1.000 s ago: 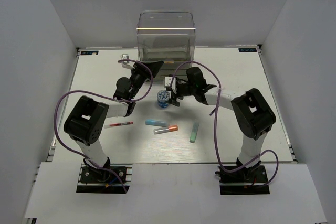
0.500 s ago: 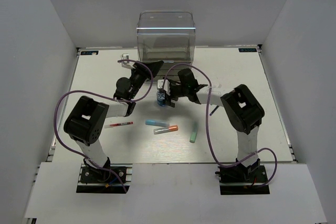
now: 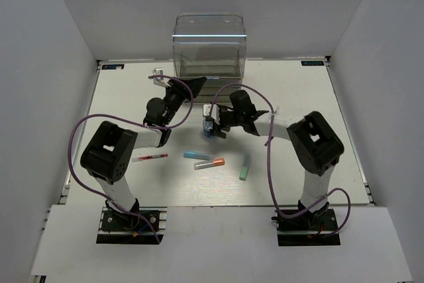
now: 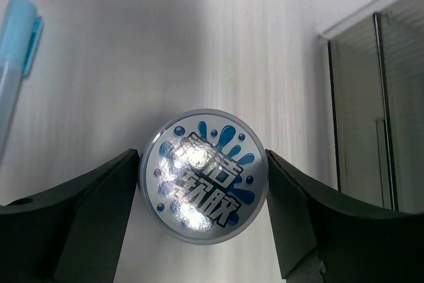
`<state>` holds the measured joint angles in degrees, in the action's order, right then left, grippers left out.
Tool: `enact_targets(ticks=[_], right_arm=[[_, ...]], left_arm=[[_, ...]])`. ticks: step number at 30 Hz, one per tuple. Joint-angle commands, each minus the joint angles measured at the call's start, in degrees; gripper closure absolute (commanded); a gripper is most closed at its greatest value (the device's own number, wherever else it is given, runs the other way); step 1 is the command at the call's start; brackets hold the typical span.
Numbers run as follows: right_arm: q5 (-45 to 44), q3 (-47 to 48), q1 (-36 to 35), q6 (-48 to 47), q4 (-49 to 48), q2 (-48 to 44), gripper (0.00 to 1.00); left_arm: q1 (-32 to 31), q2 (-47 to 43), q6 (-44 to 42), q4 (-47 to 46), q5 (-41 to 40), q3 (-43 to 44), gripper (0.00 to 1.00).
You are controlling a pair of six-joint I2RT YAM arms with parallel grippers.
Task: Sort the stationery into containers
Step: Pick up the stationery from the center of the board, then place the stationery in the storage box.
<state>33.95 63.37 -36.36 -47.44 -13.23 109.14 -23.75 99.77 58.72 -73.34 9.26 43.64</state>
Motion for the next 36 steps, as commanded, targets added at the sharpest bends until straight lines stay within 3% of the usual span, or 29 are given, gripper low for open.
enact_targets(ticks=[1,4,8,14,36], right_arm=[[-3.6,-4.83,-0.03,0.42,-9.25,-9.53,0.94],[-7.65,-8.34,0.41,1.47,-15.57,-12.54,1.0],[-11.09,-12.21,0.59,-1.32,-22.7,-16.5,1.0],[-15.22,-12.84,0.85,-4.5,-32.9,-15.45,1.0],[-22.17,-6.87,0.68,1.21,-45.91,-12.65,1.0]], left_arm=[[0.19,-2.3,-1.24,-10.68,-0.99,1.19,0.49],[0.19,-2.82,-1.24,-10.68,-0.99,1.71,0.49],[0.19,-2.82,-1.24,-10.07,-0.99,2.24,0.49],[0.19,-3.35,-1.24,-10.07,-0.47,3.29,0.49],[0.19,-5.64,-1.77,-7.87,0.06,5.58,0.48]])
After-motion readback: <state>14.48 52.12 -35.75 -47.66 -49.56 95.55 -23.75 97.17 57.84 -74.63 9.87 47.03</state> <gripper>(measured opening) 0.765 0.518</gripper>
